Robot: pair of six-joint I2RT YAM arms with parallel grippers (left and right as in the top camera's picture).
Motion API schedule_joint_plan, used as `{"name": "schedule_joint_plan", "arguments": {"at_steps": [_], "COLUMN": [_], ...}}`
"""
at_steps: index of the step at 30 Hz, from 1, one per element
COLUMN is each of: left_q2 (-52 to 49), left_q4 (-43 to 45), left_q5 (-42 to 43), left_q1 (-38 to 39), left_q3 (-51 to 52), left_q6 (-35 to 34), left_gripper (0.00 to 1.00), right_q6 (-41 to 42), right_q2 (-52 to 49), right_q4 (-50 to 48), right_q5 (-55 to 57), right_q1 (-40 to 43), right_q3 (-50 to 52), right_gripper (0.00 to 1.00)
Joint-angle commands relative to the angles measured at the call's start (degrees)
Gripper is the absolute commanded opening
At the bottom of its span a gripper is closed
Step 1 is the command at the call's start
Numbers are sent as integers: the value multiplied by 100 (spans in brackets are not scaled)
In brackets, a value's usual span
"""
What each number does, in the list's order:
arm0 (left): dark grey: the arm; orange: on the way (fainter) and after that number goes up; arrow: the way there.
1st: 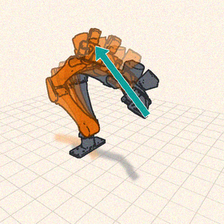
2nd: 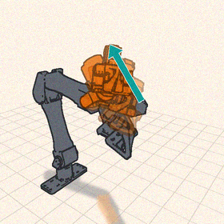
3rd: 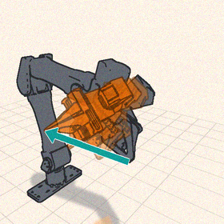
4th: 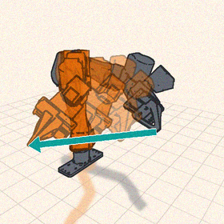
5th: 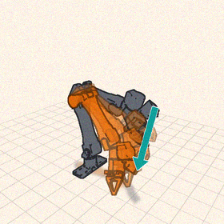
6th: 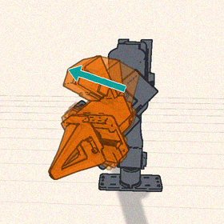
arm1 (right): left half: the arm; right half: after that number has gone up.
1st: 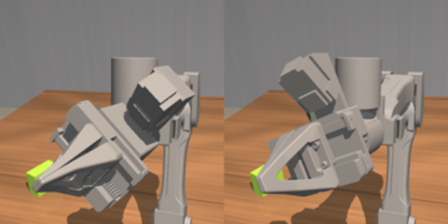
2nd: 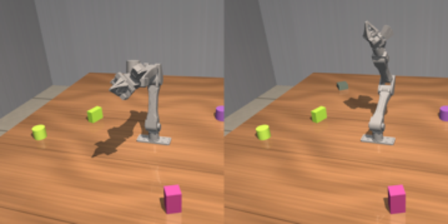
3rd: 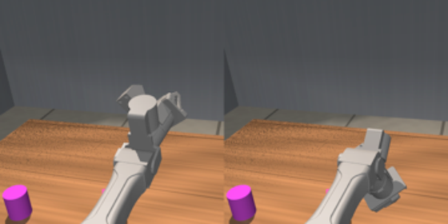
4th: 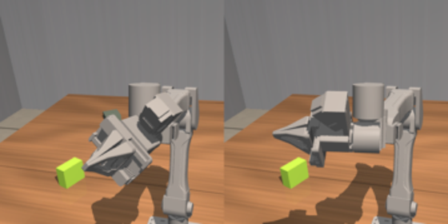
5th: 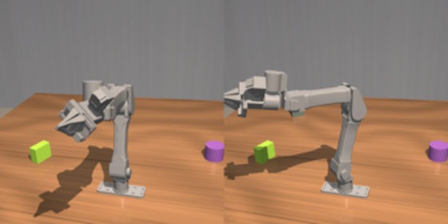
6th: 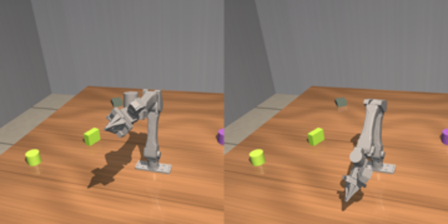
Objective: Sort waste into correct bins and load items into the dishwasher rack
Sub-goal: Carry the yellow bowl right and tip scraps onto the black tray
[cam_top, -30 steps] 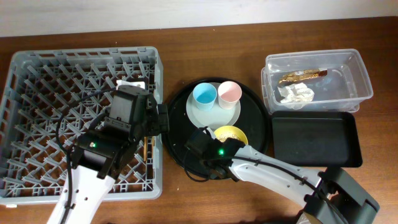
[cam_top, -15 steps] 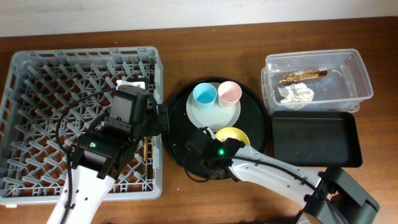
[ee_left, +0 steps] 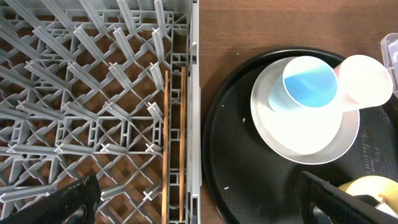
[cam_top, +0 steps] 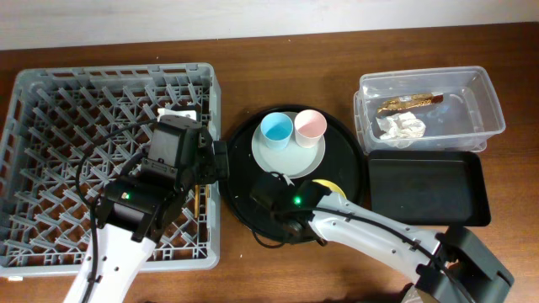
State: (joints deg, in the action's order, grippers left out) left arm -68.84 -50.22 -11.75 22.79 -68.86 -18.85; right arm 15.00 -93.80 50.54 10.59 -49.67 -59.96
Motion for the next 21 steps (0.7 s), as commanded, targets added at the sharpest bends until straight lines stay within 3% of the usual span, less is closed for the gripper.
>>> {"name": "schedule_joint_plan", "arguments": {"at_steps": [1,2,4,13,19,21], "left_q2": [28,28,28,28,28,28], "left_q4": [2,0,2,2,2,0], "left_q5": [39,39,39,39,39,39], "left_q1": [-20,-20,-20,-20,-20,-20], "left_q3": [-68,-68,-68,-68,-66,-68], "left_q6": [9,9,9,9,9,9], "left_gripper": [99,99,99,99,99,99], "right_q6": [22,24,22,50,-48,-431], "right_q2": [87,87,87,1191,1491,1491], "right_q4": [61,116,352,1169,1523,1526], "right_q5": [-328,-501,-535,-50,-693,-1440], "right_q1": [107,195,422,1574,3748,4570], "right_q3": [-378,-411,-498,-1078,-1071,-1071], "right_gripper": [4,8,4,4,4,4]}}
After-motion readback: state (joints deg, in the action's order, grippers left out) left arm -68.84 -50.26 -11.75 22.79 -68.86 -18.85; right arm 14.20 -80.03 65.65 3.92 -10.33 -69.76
